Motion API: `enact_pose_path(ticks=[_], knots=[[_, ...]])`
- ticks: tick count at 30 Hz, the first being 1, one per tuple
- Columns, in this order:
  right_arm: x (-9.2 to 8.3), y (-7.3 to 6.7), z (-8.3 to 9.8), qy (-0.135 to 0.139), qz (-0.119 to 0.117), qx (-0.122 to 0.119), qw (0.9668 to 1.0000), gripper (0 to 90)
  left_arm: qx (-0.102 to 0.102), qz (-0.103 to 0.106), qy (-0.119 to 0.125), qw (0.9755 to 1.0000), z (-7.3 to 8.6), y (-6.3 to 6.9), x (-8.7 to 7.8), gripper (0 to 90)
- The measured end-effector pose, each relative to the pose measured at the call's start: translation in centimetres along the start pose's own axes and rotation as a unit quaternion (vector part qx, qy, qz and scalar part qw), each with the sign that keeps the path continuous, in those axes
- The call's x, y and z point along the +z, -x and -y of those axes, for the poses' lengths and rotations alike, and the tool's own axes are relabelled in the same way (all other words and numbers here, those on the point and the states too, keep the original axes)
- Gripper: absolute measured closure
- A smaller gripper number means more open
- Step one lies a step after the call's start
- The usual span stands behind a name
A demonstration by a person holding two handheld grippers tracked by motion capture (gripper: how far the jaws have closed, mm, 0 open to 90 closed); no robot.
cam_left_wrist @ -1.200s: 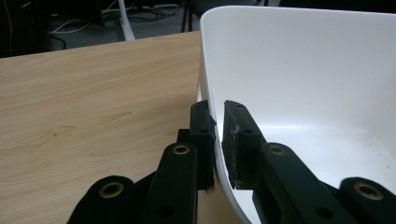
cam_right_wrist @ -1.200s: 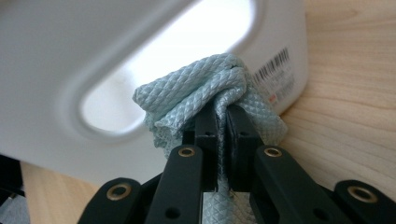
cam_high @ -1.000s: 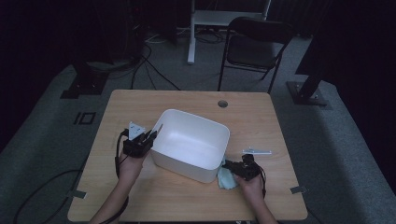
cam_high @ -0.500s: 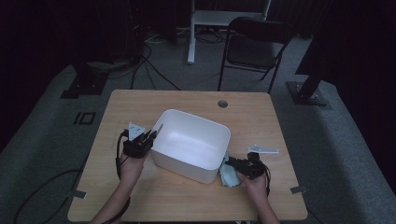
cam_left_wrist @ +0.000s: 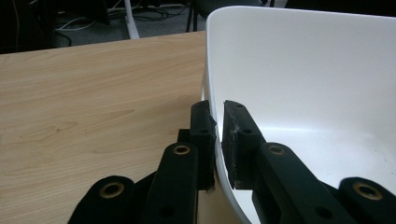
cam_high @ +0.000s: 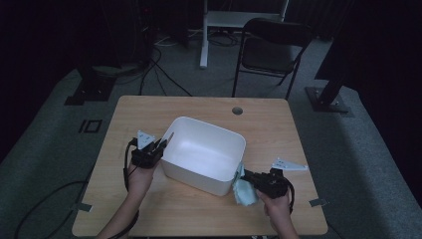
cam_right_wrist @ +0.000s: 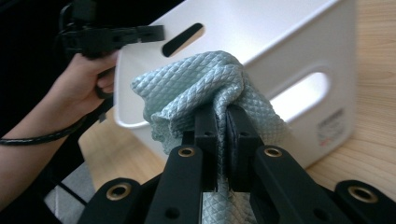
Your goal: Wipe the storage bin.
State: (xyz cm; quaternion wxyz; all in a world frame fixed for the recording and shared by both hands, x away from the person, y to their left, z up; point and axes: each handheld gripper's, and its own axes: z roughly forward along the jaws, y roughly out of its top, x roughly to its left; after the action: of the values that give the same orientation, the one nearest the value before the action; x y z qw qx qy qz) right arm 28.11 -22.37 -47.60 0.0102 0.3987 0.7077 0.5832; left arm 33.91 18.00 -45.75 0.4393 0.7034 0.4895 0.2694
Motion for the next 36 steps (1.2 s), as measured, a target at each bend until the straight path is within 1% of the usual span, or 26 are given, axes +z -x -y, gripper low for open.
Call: enact_pose_path(ticks=[3, 10, 16, 18, 19, 20, 22, 25, 27, 28, 32, 33, 34, 36], knots=[[0.2, -0.4, -0.1, -0.003, 0.004, -0.006, 1.0000, 84.9, 0.006, 0.006, -0.001, 1.0000, 0.0, 0.0, 0.0, 83.1], [0.8, -0.1, 0.1, -0.008, 0.007, -0.001, 0.9999, 84.9, 0.014, 0.016, -0.001, 0.9998, -0.1, -0.2, 0.1, 82.8], [1.0, 0.5, 0.2, -0.017, 0.012, 0.005, 0.9998, 84.9, 0.015, 0.015, -0.001, 0.9998, -0.1, -0.1, 0.1, 82.9], [0.6, 0.5, -0.2, -0.008, 0.014, 0.004, 0.9999, 84.9, 0.017, 0.014, -0.002, 0.9998, -0.1, 0.1, 0.1, 82.9], [0.5, 0.4, -0.5, -0.003, 0.015, 0.003, 0.9999, 84.9, 0.018, 0.017, -0.002, 0.9997, -0.1, 0.1, 0.2, 83.0], [0.4, 0.4, -0.7, -0.005, 0.020, -0.002, 0.9998, 84.9, 0.018, 0.018, -0.003, 0.9997, -0.1, 0.1, 0.2, 82.9], [0.5, 0.7, -0.6, -0.008, 0.012, 0.004, 0.9999, 85.0, 0.021, 0.016, -0.003, 0.9996, -0.2, 0.2, 0.2, 82.8], [0.9, 0.9, -0.2, -0.019, 0.022, 0.007, 0.9996, 84.9, 0.019, 0.014, -0.003, 0.9997, -0.1, 0.2, 0.2, 82.8], [0.8, 1.3, -0.1, -0.019, 0.018, 0.014, 0.9995, 84.9, 0.015, 0.014, -0.002, 0.9998, -0.1, 0.2, 0.2, 82.9], [0.8, 1.3, -0.2, -0.018, 0.021, 0.013, 0.9995, 84.9, 0.016, 0.013, -0.002, 0.9998, -0.1, 0.2, 0.2, 82.9], [0.4, 1.4, -1.0, 0.003, 0.027, 0.010, 0.9996, 84.9, 0.020, 0.016, -0.003, 0.9997, -0.1, 0.2, 0.2, 82.9], [0.5, 1.4, -1.1, 0.002, 0.027, 0.010, 0.9996, 85.0, 0.018, 0.017, -0.003, 0.9997, -0.2, 0.2, 0.2, 82.9], [0.7, 1.5, -1.1, 0.000, 0.028, 0.005, 0.9996, 85.0, 0.019, 0.018, -0.004, 0.9996, -0.2, 0.2, 0.2, 82.9], [1.0, 1.6, -0.9, -0.003, 0.031, 0.009, 0.9995, 85.0, 0.022, 0.017, -0.006, 0.9996, -0.2, 0.2, 0.2, 82.9]])
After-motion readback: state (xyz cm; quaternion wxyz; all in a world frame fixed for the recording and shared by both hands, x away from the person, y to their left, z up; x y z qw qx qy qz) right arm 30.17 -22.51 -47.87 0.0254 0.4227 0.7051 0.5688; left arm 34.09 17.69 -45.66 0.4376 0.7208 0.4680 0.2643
